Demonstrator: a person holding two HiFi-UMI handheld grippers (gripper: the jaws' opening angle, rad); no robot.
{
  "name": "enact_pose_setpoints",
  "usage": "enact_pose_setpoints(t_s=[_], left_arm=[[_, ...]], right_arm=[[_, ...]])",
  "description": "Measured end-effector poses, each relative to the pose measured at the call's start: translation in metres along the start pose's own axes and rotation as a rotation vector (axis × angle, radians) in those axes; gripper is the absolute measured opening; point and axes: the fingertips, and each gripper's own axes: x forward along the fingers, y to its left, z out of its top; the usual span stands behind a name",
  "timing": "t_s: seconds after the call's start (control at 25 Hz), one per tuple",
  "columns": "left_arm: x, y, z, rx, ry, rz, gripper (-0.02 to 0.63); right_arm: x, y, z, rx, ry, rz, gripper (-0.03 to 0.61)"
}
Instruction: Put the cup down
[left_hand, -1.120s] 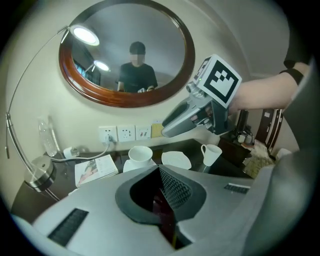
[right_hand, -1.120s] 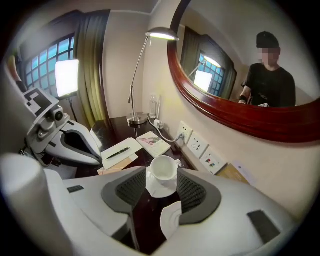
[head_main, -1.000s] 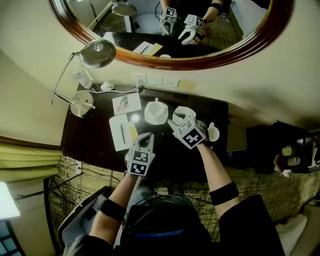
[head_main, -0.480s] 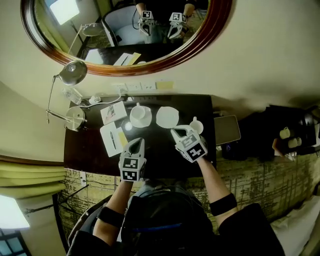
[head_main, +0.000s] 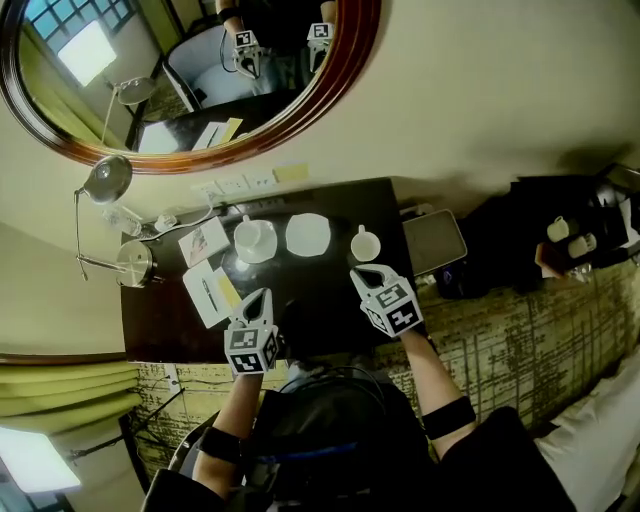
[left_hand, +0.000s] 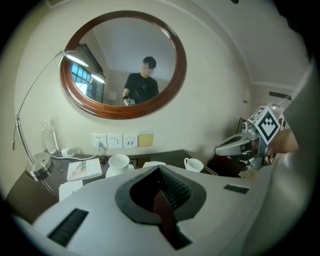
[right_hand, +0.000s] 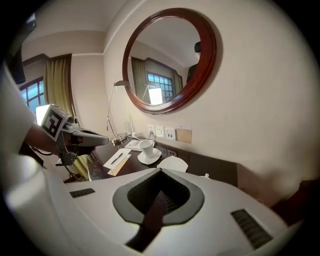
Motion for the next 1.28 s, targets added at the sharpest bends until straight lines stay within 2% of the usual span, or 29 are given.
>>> enact_pose_setpoints(t_s=[0.12, 0.68, 0.8, 0.84, 0.96, 1.04, 1.2, 1.28], left_arm=[[0.001, -0.005, -0.002, -0.021, -0.009, -0.005, 0.002], [0.005, -0.032, -0.009, 0.060, 0.017, -0.065, 0.002], [0.010, -0.041, -0.009, 0.091, 0.030, -0.086, 0.002], [0.013, -0.045, -0.009, 0.101, 0.036, -0.094, 0.002], [0.023, -0.060, -0.010, 0.131, 0.051, -0.124, 0.002], [0.033, -0.072, -0.011, 0.149, 0.063, -0.147, 0.002], [0.059, -0.096, -0.018, 0.176, 0.092, -0.189, 0.002], [0.071, -0.108, -0.023, 0.178, 0.101, -0.205, 0.002]], right_arm=[[-0.004, 0.000, -0.008, 0.010, 0.007, -0.004, 0.002], [0.002, 0.014, -0.027, -0.005, 0.070, 0.059, 0.002], [0.005, 0.007, -0.031, -0.021, 0.090, 0.040, 0.006], [0.006, 0.002, -0.031, -0.032, 0.097, 0.025, 0.035], [0.010, -0.017, -0.027, -0.091, 0.112, -0.023, 0.045], [0.015, -0.031, -0.029, -0.121, 0.131, -0.036, 0.133], [0.035, -0.056, -0.043, -0.141, 0.204, -0.006, 0.253], [0.047, -0.067, -0.053, -0.161, 0.249, 0.015, 0.371]])
